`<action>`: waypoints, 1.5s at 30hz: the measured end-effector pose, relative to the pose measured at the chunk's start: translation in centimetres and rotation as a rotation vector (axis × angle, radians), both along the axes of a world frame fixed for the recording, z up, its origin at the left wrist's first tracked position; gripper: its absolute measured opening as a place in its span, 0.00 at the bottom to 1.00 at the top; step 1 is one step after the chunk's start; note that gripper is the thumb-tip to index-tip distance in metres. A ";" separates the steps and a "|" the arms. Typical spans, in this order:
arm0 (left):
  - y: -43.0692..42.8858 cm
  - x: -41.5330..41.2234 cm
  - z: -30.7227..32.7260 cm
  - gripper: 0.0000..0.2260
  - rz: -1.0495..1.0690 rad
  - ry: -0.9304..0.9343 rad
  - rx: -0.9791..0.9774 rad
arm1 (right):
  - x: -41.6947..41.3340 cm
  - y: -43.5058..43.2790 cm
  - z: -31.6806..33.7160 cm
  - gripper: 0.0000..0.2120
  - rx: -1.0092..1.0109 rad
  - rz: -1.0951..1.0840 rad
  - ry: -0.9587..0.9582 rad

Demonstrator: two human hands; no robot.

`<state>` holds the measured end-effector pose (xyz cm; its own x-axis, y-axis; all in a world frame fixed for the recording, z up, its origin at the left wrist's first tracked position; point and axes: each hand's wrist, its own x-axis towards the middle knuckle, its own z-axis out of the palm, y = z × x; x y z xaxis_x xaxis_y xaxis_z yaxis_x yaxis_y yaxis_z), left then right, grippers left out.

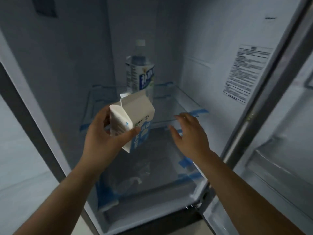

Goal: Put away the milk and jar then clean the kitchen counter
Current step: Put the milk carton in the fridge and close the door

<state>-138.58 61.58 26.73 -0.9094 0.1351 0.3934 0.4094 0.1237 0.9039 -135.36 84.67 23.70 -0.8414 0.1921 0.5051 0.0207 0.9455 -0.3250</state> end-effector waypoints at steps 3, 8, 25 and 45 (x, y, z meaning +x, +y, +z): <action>0.0 -3.3 0.5 0.29 0.069 0.001 0.033 | -5.2 0.5 -0.7 0.19 -0.020 0.004 -0.019; 0.8 -7.9 0.9 0.28 0.163 0.023 0.053 | -10.7 0.8 -1.2 0.23 -0.048 -0.003 -0.116; 2.7 -14.0 -1.8 0.22 0.448 0.038 0.110 | -12.2 1.8 -1.7 0.28 0.020 -0.001 -0.097; 2.7 -14.6 -3.2 0.40 0.517 0.277 -0.175 | -10.0 1.6 0.2 0.26 -0.166 -0.006 -0.108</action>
<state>-153.22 64.24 23.49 -0.7413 -0.2124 0.6367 0.4737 0.5065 0.7205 -145.37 86.27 23.93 -0.8877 0.2707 0.3725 0.0699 0.8787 -0.4722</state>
